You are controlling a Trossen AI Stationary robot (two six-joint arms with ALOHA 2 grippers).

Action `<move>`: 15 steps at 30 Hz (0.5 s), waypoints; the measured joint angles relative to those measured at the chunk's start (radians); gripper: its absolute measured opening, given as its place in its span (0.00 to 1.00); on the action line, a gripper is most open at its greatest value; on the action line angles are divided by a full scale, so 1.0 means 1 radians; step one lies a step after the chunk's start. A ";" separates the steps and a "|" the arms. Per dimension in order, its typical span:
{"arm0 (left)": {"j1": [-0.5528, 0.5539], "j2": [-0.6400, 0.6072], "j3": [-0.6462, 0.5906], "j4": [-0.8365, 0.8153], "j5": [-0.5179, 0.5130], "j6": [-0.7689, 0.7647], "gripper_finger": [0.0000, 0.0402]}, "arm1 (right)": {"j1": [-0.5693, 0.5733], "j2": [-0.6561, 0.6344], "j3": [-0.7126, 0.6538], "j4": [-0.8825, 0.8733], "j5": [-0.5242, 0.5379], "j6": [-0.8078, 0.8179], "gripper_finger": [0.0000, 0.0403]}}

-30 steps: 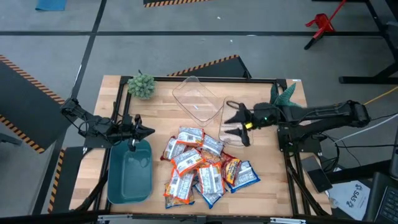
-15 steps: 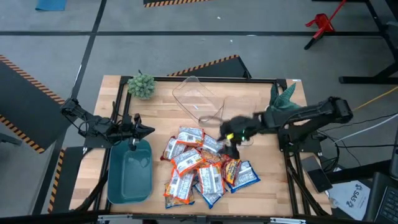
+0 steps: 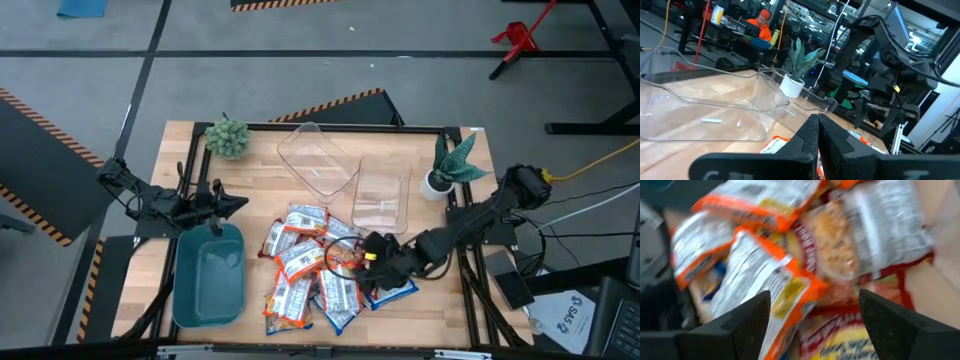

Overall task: Sort Maruchan noodles
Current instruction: Put the orange noodle pack into the right transparent bin

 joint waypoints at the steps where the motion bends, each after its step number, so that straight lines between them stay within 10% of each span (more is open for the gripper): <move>1: 0.000 0.000 0.000 0.000 -0.001 0.000 0.00 | 0.000 0.009 0.000 0.003 0.017 0.017 0.71; 15: 0.000 0.000 0.000 0.046 0.015 -0.009 0.00 | 0.034 0.067 0.000 0.007 0.023 0.151 0.71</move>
